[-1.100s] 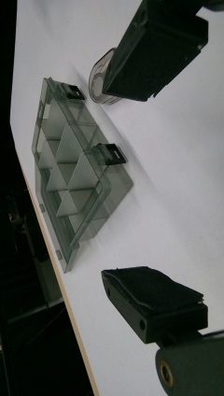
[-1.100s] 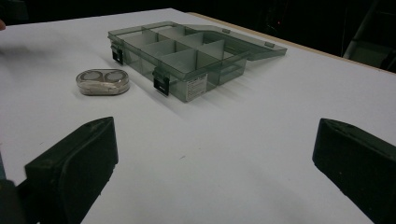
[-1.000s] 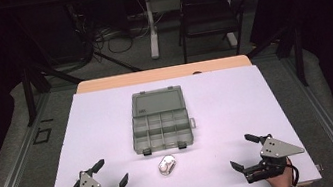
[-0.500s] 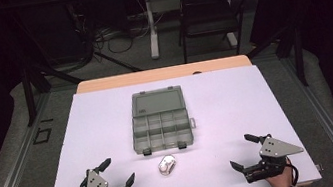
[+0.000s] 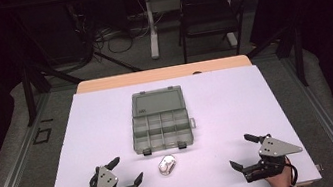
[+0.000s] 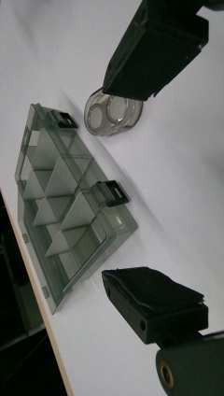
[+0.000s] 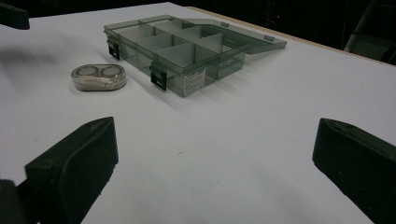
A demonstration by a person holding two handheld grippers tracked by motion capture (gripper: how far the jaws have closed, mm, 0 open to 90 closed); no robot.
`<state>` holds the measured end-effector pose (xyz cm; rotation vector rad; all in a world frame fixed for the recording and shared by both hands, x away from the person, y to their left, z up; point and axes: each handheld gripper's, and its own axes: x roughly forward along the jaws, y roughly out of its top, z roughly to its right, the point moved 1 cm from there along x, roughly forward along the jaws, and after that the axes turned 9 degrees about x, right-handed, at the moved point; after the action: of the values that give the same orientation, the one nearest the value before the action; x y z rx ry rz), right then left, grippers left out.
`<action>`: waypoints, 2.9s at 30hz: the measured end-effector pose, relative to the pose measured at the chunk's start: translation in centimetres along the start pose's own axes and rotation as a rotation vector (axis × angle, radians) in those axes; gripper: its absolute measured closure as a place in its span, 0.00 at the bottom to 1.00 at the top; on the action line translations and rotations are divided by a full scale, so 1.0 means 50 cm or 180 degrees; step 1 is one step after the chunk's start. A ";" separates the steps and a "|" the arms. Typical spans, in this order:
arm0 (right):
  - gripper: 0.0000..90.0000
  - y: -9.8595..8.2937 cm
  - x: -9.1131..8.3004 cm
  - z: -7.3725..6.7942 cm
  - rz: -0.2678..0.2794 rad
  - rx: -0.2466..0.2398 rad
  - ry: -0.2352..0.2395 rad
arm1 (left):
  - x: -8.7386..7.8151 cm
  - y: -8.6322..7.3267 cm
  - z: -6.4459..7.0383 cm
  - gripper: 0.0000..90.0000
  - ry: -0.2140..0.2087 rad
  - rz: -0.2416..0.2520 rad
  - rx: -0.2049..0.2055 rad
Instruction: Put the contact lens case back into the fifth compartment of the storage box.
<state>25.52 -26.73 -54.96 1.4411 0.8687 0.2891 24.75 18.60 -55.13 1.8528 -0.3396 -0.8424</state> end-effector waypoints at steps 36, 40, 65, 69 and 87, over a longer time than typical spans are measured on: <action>0.00 -0.003 0.005 0.001 -0.0042 0.0000 -0.0015 | 0.078 0.037 0.059 0.11 -0.0155 -0.0466 0.0004; 0.00 -0.003 0.005 0.001 -0.0045 0.0001 -0.0017 | 0.085 0.041 0.065 0.11 -0.0176 -0.0496 0.0010; 0.00 -0.004 0.005 0.001 -0.0053 -0.0001 -0.0015 | 0.130 0.057 0.097 0.11 -0.0320 -0.0783 0.0059; 0.00 -0.004 0.005 0.001 -0.0054 -0.0006 -0.0010 | 0.136 0.060 0.101 0.11 -0.0325 -0.0825 0.0072; 0.00 -0.004 0.005 0.001 -0.0062 0.0008 0.0000 | 0.166 0.074 0.120 0.29 -0.0310 -0.1043 0.0041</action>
<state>25.66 -26.60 -55.25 1.4343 0.8829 0.2736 27.08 8.04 -56.49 1.9119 -0.1010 -1.1573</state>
